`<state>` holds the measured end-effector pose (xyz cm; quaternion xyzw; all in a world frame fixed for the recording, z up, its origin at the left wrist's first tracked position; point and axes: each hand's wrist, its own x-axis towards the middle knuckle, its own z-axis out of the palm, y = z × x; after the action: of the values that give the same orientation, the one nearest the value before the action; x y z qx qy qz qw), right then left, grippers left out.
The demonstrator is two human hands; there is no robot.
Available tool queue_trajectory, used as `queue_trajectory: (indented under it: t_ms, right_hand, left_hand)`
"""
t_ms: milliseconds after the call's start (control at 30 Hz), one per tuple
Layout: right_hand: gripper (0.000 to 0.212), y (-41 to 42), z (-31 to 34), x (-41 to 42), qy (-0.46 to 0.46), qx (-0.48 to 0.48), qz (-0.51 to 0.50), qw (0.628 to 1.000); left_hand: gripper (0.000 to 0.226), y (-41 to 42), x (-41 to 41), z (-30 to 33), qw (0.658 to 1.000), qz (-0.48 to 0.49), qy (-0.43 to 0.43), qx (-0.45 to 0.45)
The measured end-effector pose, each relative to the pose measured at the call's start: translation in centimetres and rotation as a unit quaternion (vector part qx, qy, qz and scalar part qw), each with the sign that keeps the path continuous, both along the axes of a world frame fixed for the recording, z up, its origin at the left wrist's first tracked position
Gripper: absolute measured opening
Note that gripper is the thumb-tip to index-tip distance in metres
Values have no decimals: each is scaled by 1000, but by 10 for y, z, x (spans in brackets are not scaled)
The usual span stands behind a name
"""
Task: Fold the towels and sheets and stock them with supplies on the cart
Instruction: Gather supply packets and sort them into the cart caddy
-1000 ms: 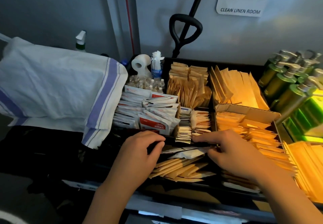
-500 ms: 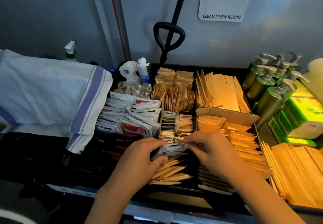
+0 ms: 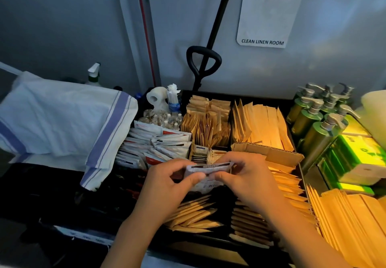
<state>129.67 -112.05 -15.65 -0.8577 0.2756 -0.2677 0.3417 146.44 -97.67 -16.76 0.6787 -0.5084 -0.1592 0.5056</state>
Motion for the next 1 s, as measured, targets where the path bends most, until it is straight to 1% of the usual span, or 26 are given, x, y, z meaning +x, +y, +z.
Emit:
queue_trajectory:
  t_ms: [67,133,200,267,300,400,467,533,567,633,667,700,733,767,833,933,1000]
  right_hand:
    - [14,4,1,5,0,-23,19,1000]
    - [18,7,3,10,-16,-27,28,999]
    - [15,9,7,13,-36,-17,51,998]
    - [13,11,10,15,-45,-1,79,996]
    - [14,13,10,16,-46,-9,76,996]
    - [12,21,10,26,-41,-96,3,995]
    - [10,27,9,34,-41,-124,-57,990]
    - [11,30,7,40,-60,-84,-76,992]
    - [11,31,7,42,-77,-47,-63,994]
    - [6,34,9,47,-109,42,10,993]
    - [5,37,11,50,-115,87,58,988]
    - [11,38,12,51,-109,111,97,983]
    - [16,37,11,52,-94,109,115,983]
    - [19,35,10,51,-74,83,108,988]
    - [20,30,6,49,-47,30,55,997]
    - [31,23,0,48,-32,9,-25,999]
    - [41,24,-1,52,-29,17,-31,999]
  left_hand:
    - [12,1,1,2,999,11,-9,-41]
    - [17,2,5,1,996,47,-30,-75]
    - [19,4,11,0,994,73,-26,-83]
    - [21,5,16,-1,994,76,-2,-72]
    - [23,6,17,-2,994,80,9,-68]
    - [38,6,18,-2,989,130,5,-68]
    - [56,6,21,-1,987,149,-24,-51]
    - [70,7,19,-2,995,98,-27,-15]
    - [73,6,16,-3,998,58,-28,2]
    - [67,4,12,-8,1000,14,-26,-1]
    - [58,4,12,-10,1000,17,-11,-19]
    - [49,4,14,-11,999,37,10,-36]
    - [44,4,18,-12,996,69,25,-44]
    - [41,6,23,-12,994,99,35,-42]
    - [37,9,34,-12,990,128,52,-26]
    - [40,12,46,-11,990,114,84,-17]
    - [42,13,49,-10,989,93,114,-17]
